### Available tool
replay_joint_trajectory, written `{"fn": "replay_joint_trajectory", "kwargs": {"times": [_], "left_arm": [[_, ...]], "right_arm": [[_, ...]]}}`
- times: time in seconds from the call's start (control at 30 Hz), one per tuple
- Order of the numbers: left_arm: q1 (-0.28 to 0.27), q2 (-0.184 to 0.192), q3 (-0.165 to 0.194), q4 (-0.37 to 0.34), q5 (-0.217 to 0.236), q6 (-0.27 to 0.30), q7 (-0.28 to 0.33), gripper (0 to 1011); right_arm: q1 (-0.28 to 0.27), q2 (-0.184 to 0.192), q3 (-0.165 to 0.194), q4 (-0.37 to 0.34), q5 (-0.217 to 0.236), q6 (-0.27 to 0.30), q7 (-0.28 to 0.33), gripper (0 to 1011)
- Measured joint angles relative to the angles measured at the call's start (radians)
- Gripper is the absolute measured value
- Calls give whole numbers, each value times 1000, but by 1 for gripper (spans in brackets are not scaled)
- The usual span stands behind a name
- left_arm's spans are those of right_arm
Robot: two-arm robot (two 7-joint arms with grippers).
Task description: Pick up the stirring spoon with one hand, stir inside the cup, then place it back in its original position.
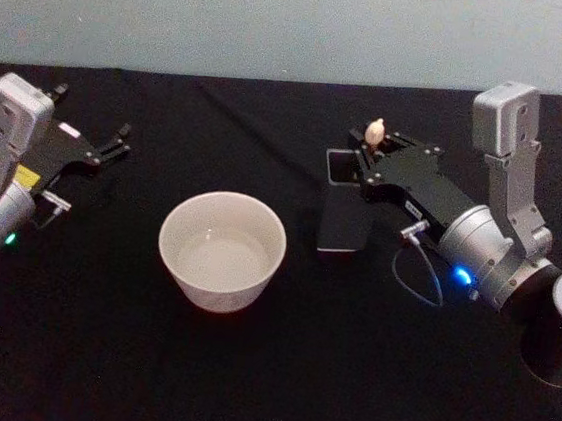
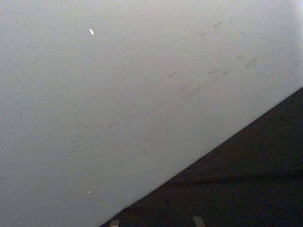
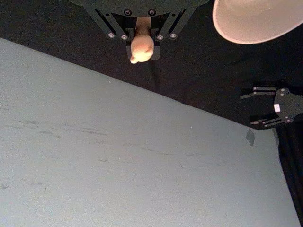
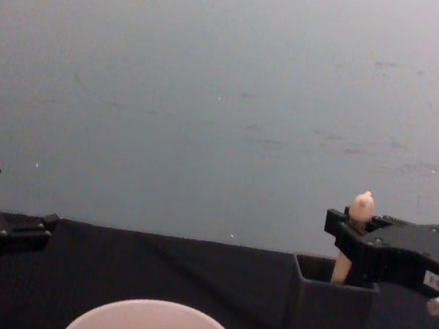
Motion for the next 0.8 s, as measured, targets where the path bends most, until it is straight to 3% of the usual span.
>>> {"fn": "replay_joint_trajectory", "kwargs": {"times": [0.8], "left_arm": [[0, 0, 0, 0, 0, 0, 0, 1001]], "right_arm": [[-5, -4, -2, 1, -22, 15, 12, 169]]}}
